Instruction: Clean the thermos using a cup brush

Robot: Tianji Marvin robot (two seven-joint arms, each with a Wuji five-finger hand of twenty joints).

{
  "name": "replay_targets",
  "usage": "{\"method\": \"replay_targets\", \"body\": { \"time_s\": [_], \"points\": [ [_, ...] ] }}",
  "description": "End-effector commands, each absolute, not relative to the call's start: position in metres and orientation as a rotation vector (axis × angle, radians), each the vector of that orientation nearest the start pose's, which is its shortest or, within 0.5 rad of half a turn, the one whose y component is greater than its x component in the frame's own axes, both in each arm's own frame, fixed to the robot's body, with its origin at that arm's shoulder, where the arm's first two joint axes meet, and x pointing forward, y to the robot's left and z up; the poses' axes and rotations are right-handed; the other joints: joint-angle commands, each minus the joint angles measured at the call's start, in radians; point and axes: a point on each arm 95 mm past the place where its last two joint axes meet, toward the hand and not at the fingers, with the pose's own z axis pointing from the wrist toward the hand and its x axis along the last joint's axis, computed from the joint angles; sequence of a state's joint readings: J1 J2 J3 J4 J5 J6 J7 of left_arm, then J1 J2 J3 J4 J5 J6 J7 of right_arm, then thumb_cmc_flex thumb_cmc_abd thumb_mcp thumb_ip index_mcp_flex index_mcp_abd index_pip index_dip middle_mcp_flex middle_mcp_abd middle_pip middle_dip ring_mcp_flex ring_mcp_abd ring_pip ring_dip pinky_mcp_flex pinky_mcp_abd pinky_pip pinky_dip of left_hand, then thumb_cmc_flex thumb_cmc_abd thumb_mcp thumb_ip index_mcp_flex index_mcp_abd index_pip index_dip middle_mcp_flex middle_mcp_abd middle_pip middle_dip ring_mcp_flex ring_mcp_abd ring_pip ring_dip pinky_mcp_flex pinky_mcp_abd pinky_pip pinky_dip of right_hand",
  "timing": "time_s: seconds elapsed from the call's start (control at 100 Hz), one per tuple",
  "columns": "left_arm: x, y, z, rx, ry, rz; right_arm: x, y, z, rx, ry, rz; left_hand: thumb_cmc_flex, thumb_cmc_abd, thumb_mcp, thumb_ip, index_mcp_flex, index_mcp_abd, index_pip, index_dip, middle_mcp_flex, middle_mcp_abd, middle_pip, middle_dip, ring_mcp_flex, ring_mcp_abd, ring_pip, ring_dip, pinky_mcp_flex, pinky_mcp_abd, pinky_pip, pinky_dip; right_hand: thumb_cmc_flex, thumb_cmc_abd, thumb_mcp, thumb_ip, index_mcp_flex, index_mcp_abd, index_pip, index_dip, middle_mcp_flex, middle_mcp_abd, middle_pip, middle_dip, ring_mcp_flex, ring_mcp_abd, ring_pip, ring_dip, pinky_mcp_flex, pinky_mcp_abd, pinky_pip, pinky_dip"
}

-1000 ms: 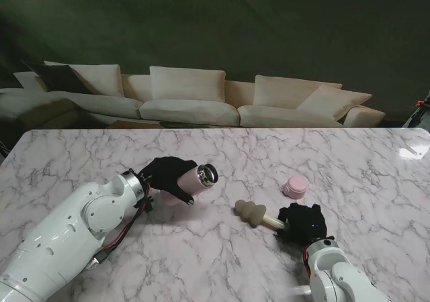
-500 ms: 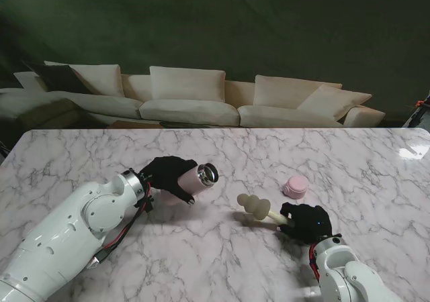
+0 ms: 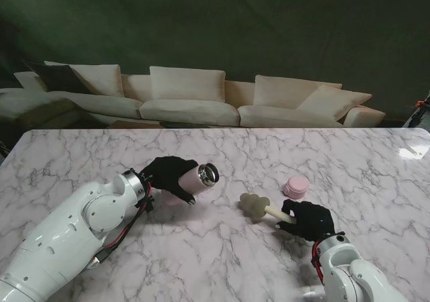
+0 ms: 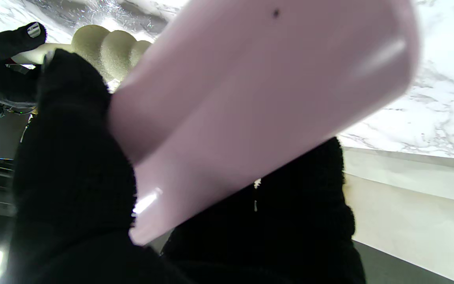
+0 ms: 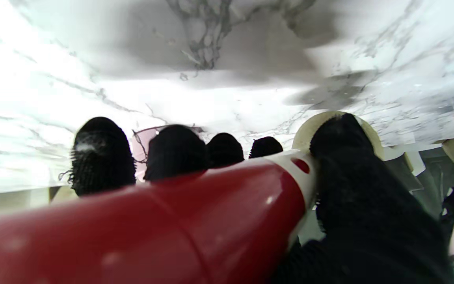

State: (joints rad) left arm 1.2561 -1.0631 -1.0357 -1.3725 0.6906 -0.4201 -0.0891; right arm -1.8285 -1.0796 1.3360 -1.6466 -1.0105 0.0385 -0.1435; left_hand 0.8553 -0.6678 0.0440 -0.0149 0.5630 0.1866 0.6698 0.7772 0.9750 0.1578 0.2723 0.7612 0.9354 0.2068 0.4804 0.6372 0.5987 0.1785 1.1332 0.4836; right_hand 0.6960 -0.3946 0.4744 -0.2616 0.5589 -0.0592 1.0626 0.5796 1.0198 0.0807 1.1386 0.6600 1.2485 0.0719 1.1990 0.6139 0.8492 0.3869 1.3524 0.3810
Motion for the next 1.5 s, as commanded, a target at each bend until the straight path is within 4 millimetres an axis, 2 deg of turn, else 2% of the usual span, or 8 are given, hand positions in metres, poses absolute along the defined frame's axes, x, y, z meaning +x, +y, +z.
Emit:
{"method": "replay_targets", "body": {
  "time_s": [0.0,0.13,0.26,0.39,0.58,0.93,1.1,1.49],
  "points": [
    [0.455,-0.035,-0.302,-1.107,1.817,-1.873,0.332,-0.049,-0.369,1.305,1.419,1.359,0.368,0.371,0.344,0.046,0.093,-0.194,0.138,0.058,0.004,-0.05,0.07,0.014,0.087,-0.112,0.183,0.066,0.02,-0.127,0.058,0.019,0.147,0.146,0.127,0.076,0.047,-0.259,0.119,0.014,0.029,-0.036,0.054,0.031,0.07,-0.093,0.2,0.074,0.047,0.022,0.074,0.039],
    [0.458,-0.035,-0.3,-1.045,1.862,-1.841,0.335,-0.054,-0.359,1.239,1.436,1.376,0.369,0.375,0.343,0.046,0.089,-0.196,0.137,0.059,0.0,-0.053,0.069,0.014,0.085,-0.116,0.183,0.067,0.018,-0.127,0.057,0.019,0.109,0.111,0.188,0.062,0.067,-0.263,0.113,-0.024,0.06,-0.066,0.028,0.045,0.072,-0.184,0.357,0.152,0.186,-0.014,0.23,0.09],
    [0.461,-0.038,-0.298,-1.044,1.884,-1.838,0.338,-0.057,-0.341,1.189,1.45,1.403,0.371,0.377,0.343,0.046,0.09,-0.196,0.138,0.06,0.0,-0.053,0.07,0.015,0.084,-0.115,0.184,0.068,0.017,-0.127,0.056,0.019,0.099,0.096,0.215,0.056,0.073,-0.239,0.114,-0.04,0.075,-0.069,0.018,0.045,0.073,-0.236,0.419,0.194,0.267,-0.024,0.336,0.132],
    [0.461,-0.04,-0.294,-0.977,1.935,-1.809,0.342,-0.061,-0.319,1.12,1.462,1.434,0.371,0.377,0.341,0.045,0.089,-0.198,0.139,0.061,0.0,-0.055,0.07,0.015,0.084,-0.119,0.184,0.068,0.019,-0.131,0.056,0.019,0.067,0.061,0.274,0.044,0.092,-0.231,0.117,-0.075,0.107,-0.084,-0.02,0.025,0.074,-0.275,0.428,0.22,0.293,-0.085,0.426,0.176],
    [0.461,-0.044,-0.289,-0.931,1.974,-1.796,0.345,-0.064,-0.287,1.056,1.474,1.488,0.37,0.378,0.34,0.045,0.089,-0.2,0.14,0.061,-0.001,-0.057,0.07,0.015,0.083,-0.118,0.184,0.069,0.019,-0.132,0.056,0.019,0.051,0.04,0.308,0.036,0.109,-0.227,0.115,-0.084,0.132,-0.087,-0.025,0.023,0.075,-0.292,0.45,0.242,0.311,-0.128,0.498,0.215],
    [0.467,-0.054,-0.283,-0.877,1.999,-1.803,0.36,-0.057,-0.225,0.938,1.606,1.598,0.371,0.381,0.337,0.044,0.085,-0.201,0.142,0.061,-0.003,-0.058,0.07,0.016,0.082,-0.12,0.183,0.069,0.019,-0.133,0.054,0.019,0.043,0.039,0.314,0.033,0.117,-0.223,0.111,-0.088,0.157,-0.088,0.001,0.038,0.075,-0.29,0.46,0.251,0.315,-0.14,0.53,0.233],
    [0.469,-0.056,-0.283,-0.848,2.004,-1.807,0.367,-0.047,-0.217,0.902,1.683,1.614,0.372,0.383,0.335,0.043,0.082,-0.203,0.145,0.062,-0.005,-0.062,0.071,0.017,0.08,-0.123,0.181,0.068,0.018,-0.138,0.052,0.018,0.039,0.033,0.313,0.032,0.125,-0.227,0.105,-0.091,0.172,-0.095,0.012,0.045,0.075,-0.294,0.465,0.254,0.316,-0.143,0.532,0.236],
    [0.47,-0.056,-0.28,-0.823,2.0,-1.822,0.379,-0.038,-0.221,0.869,1.837,1.558,0.373,0.384,0.33,0.042,0.081,-0.204,0.149,0.061,-0.006,-0.063,0.073,0.017,0.079,-0.123,0.181,0.068,0.016,-0.138,0.05,0.018,0.035,0.032,0.315,0.031,0.129,-0.228,0.1,-0.088,0.186,-0.098,0.015,0.057,0.075,-0.297,0.473,0.261,0.317,-0.149,0.54,0.242]
  ]
}}
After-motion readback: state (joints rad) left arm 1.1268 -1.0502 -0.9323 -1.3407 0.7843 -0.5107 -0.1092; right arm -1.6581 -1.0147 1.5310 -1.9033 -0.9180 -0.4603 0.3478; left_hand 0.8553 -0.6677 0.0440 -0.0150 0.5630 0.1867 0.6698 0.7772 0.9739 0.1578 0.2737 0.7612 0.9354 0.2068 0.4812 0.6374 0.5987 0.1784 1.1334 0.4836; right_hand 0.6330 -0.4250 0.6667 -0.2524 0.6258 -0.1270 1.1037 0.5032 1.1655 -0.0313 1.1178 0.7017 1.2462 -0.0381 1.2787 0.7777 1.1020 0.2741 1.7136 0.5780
